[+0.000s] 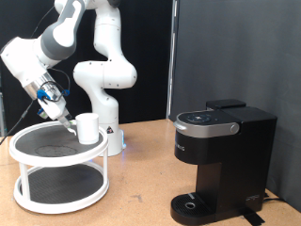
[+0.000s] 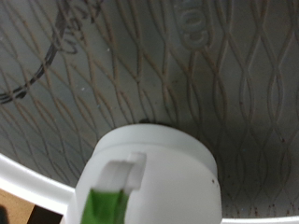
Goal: Make a cup of coffee with the keurig machine
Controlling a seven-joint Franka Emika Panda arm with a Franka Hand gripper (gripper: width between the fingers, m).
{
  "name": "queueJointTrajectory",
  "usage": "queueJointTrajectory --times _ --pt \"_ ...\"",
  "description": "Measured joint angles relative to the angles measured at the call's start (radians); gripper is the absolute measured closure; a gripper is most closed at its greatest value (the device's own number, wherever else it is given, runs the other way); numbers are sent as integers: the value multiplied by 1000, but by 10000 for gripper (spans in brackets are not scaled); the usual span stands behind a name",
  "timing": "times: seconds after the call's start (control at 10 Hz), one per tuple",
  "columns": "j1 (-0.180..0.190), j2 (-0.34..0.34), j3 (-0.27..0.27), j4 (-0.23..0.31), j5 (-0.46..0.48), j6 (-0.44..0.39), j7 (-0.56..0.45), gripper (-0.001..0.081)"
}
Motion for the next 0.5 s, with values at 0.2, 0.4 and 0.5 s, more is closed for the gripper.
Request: queueJointTrajectory --times 0.2,0.4,0.5 --pt "9 22 0 0 10 21 -5 71" --pt "19 35 0 0 40 38 -24 71" --pt "24 38 0 0 53 41 -32 71"
